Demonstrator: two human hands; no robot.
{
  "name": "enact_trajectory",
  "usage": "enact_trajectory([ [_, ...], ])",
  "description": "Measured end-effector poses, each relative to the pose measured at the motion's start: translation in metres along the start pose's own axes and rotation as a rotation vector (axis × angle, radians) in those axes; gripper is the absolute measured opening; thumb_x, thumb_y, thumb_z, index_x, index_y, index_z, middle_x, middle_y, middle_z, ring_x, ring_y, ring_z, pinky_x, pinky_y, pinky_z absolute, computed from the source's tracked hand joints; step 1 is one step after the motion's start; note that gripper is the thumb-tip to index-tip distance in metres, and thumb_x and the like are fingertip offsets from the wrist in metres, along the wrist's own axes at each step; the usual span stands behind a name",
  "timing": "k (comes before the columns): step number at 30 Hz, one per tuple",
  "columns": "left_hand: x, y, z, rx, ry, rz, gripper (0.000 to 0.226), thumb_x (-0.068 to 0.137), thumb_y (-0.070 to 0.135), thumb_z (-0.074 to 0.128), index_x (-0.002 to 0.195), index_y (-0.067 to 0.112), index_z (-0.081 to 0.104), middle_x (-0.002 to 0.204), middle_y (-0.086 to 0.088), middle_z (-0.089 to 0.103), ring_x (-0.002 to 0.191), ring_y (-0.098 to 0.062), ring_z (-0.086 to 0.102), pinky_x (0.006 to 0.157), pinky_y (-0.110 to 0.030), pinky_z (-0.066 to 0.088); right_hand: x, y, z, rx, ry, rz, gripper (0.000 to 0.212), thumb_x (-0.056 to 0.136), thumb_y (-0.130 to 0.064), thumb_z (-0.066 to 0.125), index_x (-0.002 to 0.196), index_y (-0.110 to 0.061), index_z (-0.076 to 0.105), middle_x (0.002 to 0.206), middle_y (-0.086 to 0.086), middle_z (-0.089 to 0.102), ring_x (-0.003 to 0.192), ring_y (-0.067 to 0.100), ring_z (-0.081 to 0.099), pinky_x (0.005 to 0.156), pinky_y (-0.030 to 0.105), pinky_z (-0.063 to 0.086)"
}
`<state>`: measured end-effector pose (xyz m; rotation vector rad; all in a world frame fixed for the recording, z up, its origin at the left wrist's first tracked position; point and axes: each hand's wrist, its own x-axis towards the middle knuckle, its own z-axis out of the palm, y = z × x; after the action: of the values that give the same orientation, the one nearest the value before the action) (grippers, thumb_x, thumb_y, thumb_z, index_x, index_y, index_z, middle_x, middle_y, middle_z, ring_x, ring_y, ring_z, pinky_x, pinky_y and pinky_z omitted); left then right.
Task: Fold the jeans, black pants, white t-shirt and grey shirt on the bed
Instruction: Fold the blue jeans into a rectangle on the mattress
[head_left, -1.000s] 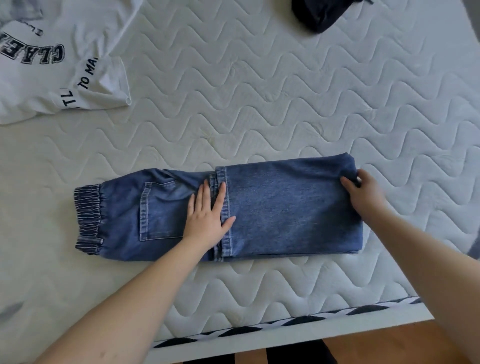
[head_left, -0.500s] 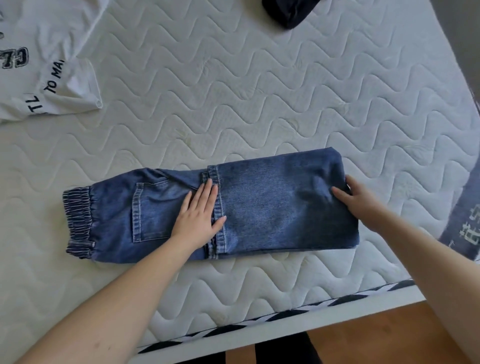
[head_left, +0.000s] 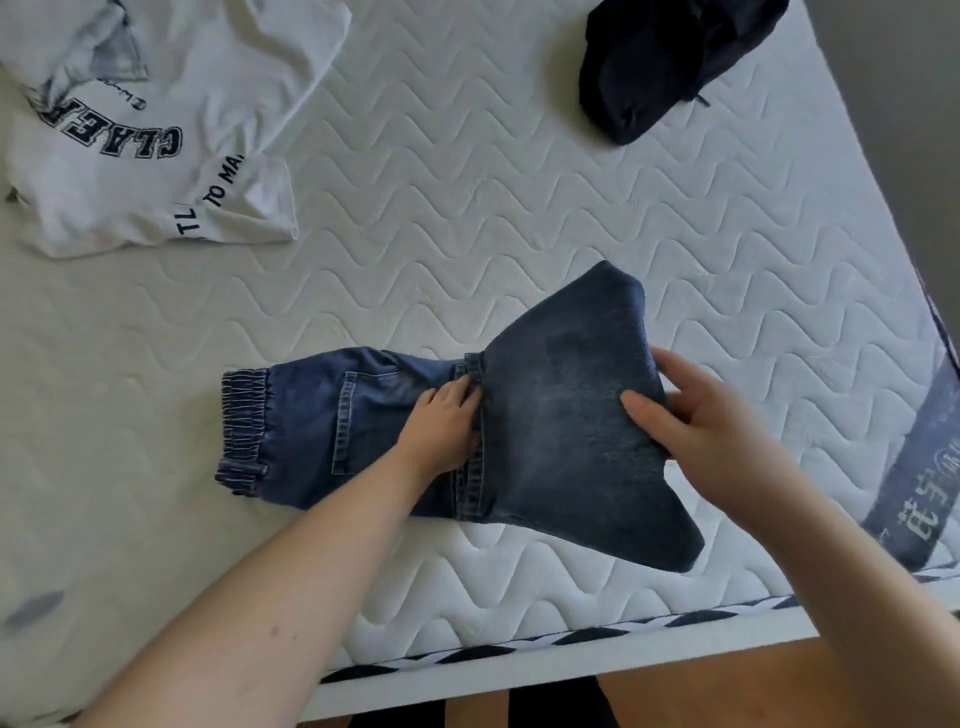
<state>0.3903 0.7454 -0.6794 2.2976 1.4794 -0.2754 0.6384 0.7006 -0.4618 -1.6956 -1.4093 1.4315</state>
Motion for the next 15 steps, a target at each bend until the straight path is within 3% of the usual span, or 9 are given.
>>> enact_trajectory([
  [4, -0.018, -0.008, -0.004, -0.389, 0.039, -0.082, 0.056, 0.098, 0.034, 0.046, 0.15, 0.016, 0.033, 0.156, -0.006, 0.031, 0.139, -0.025, 0.034, 0.112, -0.036, 0.03, -0.001, -0.038, 0.038, -0.023, -0.053, -0.039, 0.037, 0.098, -0.022, 0.054, 0.123, -0.049, 0.053, 0.084, -0.005, 0.076, 0.074, 0.021, 0.072, 0.071, 0.026, 0.058],
  [7, -0.045, -0.031, -0.023, -0.733, 0.124, -0.196, 0.039, 0.098, 0.025, 0.044, 0.135, 0.018, 0.052, 0.138, -0.002, 0.054, 0.126, -0.02, 0.05, 0.102, -0.03, 0.039, 0.003, -0.06, 0.07, -0.042, -0.084, -0.044, 0.037, 0.098, -0.022, 0.054, 0.128, -0.043, 0.051, 0.082, -0.007, 0.076, 0.072, 0.018, 0.072, 0.071, 0.025, 0.057],
  [11, -0.091, -0.073, -0.065, -1.18, 0.152, -0.353, 0.031, 0.099, 0.014, 0.041, 0.116, 0.024, 0.065, 0.115, 0.009, 0.069, 0.111, -0.009, 0.062, 0.101, -0.029, 0.046, 0.015, -0.08, 0.121, -0.044, -0.103, -0.053, 0.04, 0.099, -0.02, 0.053, 0.136, -0.032, 0.047, 0.076, -0.004, 0.075, 0.061, 0.015, 0.071, 0.067, 0.025, 0.057],
  [13, -0.112, -0.095, -0.093, -1.478, 0.122, -0.331, 0.036, 0.098, 0.011, 0.035, 0.114, 0.023, 0.066, 0.112, 0.004, 0.072, 0.108, -0.014, 0.066, 0.094, -0.032, 0.053, 0.025, -0.088, 0.153, -0.057, -0.101, -0.057, 0.041, 0.099, -0.022, 0.053, 0.138, -0.033, 0.044, 0.074, 0.0, 0.074, 0.061, 0.013, 0.071, 0.071, 0.033, 0.058],
  [15, -0.128, -0.119, -0.118, -1.68, 0.118, -0.338, 0.034, 0.096, 0.019, 0.039, 0.116, 0.022, 0.066, 0.115, -0.003, 0.071, 0.107, -0.022, 0.068, 0.088, -0.035, 0.057, 0.038, -0.093, 0.188, -0.103, -0.09, -0.076, 0.042, 0.099, -0.023, 0.052, 0.139, -0.033, 0.043, 0.073, -0.002, 0.073, 0.06, 0.007, 0.07, 0.063, 0.022, 0.056],
])
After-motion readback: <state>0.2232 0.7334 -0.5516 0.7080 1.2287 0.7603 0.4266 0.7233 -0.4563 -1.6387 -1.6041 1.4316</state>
